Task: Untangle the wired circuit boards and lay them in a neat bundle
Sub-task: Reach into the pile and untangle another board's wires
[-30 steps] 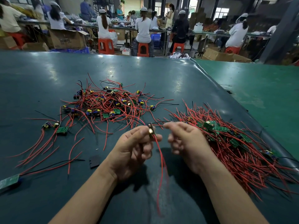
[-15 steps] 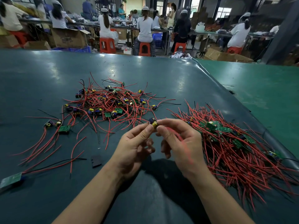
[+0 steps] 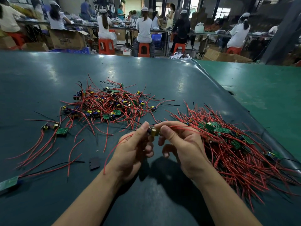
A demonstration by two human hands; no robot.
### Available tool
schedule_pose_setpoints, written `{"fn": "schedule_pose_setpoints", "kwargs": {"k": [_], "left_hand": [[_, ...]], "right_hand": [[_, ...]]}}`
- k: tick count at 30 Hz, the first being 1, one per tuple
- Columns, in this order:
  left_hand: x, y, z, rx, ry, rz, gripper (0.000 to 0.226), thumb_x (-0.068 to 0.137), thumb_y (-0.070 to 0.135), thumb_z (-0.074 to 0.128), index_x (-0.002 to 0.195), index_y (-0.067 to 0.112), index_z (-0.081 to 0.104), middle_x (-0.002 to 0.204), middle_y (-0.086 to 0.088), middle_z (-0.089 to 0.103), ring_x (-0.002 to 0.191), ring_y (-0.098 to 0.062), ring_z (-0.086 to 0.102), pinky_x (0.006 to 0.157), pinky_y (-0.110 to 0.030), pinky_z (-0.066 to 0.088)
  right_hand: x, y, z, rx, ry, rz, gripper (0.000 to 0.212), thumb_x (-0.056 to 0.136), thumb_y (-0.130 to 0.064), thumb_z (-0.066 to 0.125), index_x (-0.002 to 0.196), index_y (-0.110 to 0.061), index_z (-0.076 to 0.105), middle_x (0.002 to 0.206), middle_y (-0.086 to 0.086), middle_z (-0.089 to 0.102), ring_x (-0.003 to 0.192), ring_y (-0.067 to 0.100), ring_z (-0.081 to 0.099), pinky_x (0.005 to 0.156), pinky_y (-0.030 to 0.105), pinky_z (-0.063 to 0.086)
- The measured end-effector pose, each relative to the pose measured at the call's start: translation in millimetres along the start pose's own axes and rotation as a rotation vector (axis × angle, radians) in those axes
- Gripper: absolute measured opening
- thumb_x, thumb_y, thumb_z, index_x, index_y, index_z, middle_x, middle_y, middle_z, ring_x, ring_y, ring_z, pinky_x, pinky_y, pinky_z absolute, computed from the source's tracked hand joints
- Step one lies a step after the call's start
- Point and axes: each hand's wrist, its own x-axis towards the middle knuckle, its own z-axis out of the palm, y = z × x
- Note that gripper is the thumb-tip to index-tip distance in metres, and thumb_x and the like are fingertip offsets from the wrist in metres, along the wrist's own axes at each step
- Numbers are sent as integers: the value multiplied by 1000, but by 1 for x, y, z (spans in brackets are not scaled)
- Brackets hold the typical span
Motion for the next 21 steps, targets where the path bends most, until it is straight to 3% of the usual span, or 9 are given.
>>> {"fn": "schedule_pose_setpoints", "kwargs": {"k": [5, 8, 12, 16, 21], "left_hand": [[-1, -5, -6, 116, -144, 154, 23, 78, 22, 74, 100, 15, 76, 83, -6, 72, 62, -11, 61, 54, -20, 48], [1, -10, -8, 242, -83, 247, 25, 74, 20, 77, 98, 16, 76, 86, -5, 71, 66, -15, 60, 61, -25, 50], [1, -11, -5, 260, 9, 319, 42, 66, 24, 79, 107, 20, 71, 86, -6, 63, 63, -17, 59, 60, -25, 51], [-1, -8, -2, 414, 40, 412, 30, 71, 11, 84, 98, 9, 70, 80, -3, 73, 67, -9, 65, 64, -17, 51], [-5, -10, 2, 556, 67, 486, 26, 74, -10, 75, 91, 8, 70, 76, 6, 74, 69, -2, 66, 67, -14, 50]], "right_hand": [[4, 4, 7, 179, 198, 245, 19, 75, -28, 71, 85, -11, 70, 65, 4, 65, 49, 11, 56, 38, 19, 40], [6, 8, 9, 189, 271, 299, 16, 81, -22, 71, 67, -15, 71, 60, 2, 61, 44, 9, 53, 36, 18, 38], [8, 7, 8, 152, 259, 265, 16, 89, -14, 66, 73, -10, 65, 61, 3, 60, 44, 10, 51, 35, 19, 37], [8, 8, 7, 150, 249, 308, 20, 94, -15, 62, 76, -7, 63, 60, 4, 60, 42, 10, 51, 34, 18, 36], [8, 9, 4, 27, 274, 359, 34, 93, -20, 64, 59, -17, 69, 58, 0, 57, 41, 8, 45, 40, 17, 31]]}}
